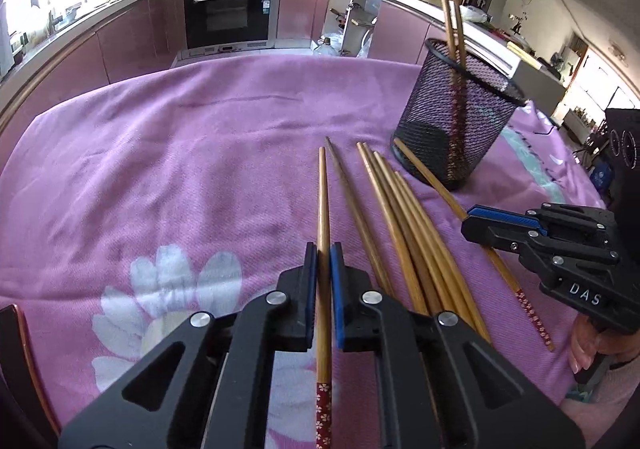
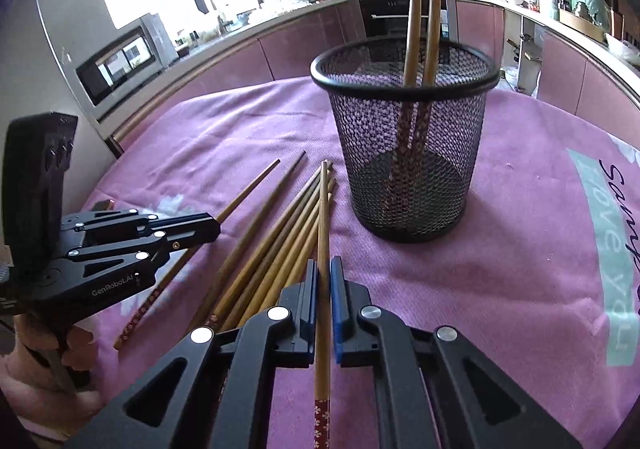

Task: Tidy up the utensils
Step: 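Grasp another chopstick with the left gripper while the right gripper grasps one too, then lift and lower the left gripper's chopstick into the holder while the right gripper does likewise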

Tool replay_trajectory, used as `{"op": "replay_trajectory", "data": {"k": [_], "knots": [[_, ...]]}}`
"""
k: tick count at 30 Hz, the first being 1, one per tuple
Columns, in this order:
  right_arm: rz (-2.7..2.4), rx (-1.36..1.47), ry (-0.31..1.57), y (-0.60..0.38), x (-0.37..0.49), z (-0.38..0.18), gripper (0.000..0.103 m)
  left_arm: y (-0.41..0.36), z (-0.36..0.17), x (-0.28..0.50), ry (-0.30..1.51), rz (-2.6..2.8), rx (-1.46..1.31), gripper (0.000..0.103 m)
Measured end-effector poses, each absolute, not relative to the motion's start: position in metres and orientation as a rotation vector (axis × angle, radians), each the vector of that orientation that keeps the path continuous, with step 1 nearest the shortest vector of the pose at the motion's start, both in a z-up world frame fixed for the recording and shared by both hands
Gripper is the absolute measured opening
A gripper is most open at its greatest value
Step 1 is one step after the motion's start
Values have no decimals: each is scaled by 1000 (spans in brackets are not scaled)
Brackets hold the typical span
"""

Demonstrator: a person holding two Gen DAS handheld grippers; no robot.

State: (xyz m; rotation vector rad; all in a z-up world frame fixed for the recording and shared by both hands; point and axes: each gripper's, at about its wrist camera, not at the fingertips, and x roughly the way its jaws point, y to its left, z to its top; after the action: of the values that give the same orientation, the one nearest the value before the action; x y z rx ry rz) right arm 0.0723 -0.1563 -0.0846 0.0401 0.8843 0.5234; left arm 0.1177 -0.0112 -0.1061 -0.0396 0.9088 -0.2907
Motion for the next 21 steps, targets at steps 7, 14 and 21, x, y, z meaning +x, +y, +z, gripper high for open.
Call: {"op": "replay_trajectory", "data": {"k": [7, 14, 21], "knots": [[578, 80, 829, -165, 62, -64, 5, 1, -89, 109, 891, -375, -131, 8], [604, 119, 768, -174, 54, -42, 5, 1, -63, 95, 833, -460, -170, 7], [602, 152, 713, -190, 48, -27, 5, 10, -35, 81, 771, -552, -229, 7]]}}
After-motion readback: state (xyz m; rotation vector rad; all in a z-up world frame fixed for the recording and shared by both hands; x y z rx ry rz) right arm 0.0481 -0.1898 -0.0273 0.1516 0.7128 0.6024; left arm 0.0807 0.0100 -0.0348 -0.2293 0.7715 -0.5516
